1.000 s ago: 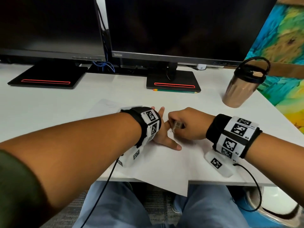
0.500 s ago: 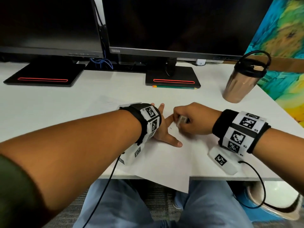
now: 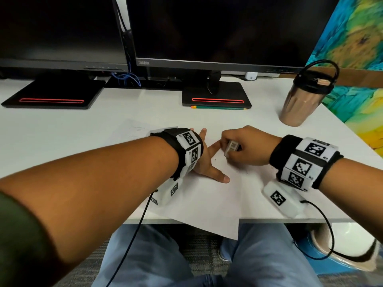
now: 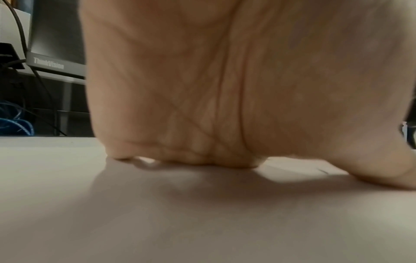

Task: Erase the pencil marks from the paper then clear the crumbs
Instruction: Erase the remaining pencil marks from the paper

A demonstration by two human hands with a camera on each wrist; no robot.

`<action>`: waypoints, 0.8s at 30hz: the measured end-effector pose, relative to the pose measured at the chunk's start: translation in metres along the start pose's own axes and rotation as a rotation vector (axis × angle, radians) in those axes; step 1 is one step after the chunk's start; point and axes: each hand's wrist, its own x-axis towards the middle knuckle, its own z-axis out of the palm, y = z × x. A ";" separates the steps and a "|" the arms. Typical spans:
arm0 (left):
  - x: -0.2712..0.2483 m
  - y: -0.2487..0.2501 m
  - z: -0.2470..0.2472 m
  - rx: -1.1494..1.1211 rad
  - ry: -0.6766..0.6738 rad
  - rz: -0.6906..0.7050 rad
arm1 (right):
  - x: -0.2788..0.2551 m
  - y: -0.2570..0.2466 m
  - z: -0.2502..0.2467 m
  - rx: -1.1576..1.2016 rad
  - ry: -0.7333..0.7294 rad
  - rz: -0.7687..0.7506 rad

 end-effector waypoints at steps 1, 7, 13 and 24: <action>0.000 0.000 -0.001 0.009 0.000 0.002 | -0.001 -0.001 0.002 0.000 -0.023 -0.026; 0.001 0.000 -0.001 0.021 0.003 0.005 | -0.004 0.000 0.000 0.026 -0.001 -0.008; 0.002 -0.001 0.001 0.007 0.012 0.013 | -0.004 -0.005 0.004 0.051 -0.045 -0.040; 0.003 -0.001 0.000 0.010 0.003 0.017 | -0.008 -0.009 0.004 0.010 -0.059 -0.068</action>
